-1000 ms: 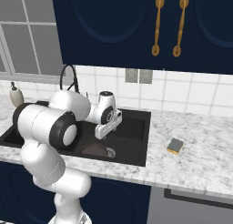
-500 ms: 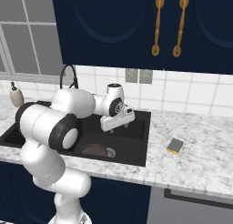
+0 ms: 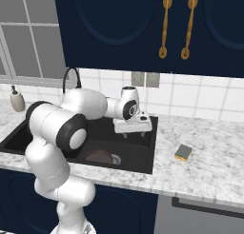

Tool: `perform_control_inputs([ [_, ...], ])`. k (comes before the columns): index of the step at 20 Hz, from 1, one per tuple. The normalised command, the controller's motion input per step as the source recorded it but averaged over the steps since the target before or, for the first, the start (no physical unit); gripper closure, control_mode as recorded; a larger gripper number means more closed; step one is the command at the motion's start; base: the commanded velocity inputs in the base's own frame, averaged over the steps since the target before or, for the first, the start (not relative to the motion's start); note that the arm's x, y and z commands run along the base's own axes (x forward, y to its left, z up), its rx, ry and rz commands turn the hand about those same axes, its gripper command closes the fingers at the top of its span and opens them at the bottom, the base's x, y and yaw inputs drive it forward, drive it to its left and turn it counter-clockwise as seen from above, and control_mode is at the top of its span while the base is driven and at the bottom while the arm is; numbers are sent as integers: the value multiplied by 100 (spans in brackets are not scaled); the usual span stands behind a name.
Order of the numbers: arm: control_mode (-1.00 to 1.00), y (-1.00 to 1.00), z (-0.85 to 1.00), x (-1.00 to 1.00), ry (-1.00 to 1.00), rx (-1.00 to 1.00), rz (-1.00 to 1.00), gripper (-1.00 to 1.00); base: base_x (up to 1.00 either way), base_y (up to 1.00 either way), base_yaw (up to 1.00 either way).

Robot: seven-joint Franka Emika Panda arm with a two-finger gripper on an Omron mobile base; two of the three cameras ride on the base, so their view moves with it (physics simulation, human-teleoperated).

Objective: Pick the pan and sponge and place them into the sink. Then turn on the water.

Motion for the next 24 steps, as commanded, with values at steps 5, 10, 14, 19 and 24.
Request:
perform_control_inputs([
  [5, -100, -50, 0, 0, 0, 0, -17, -100, 0, 0, 0],
  [10, -100, -36, 0, 0, 0, 0, 0, -100, 0, 0, 0],
  [14, -100, -67, 0, 0, 0, 0, -3, -100, 0, 0, 0],
  [19, -100, -73, 0, 0, 0, 0, -6, -100, 0, 0, 0],
  [24, -100, -61, 0, 0, 0, 0, -6, -100, 0, 0, 0],
])
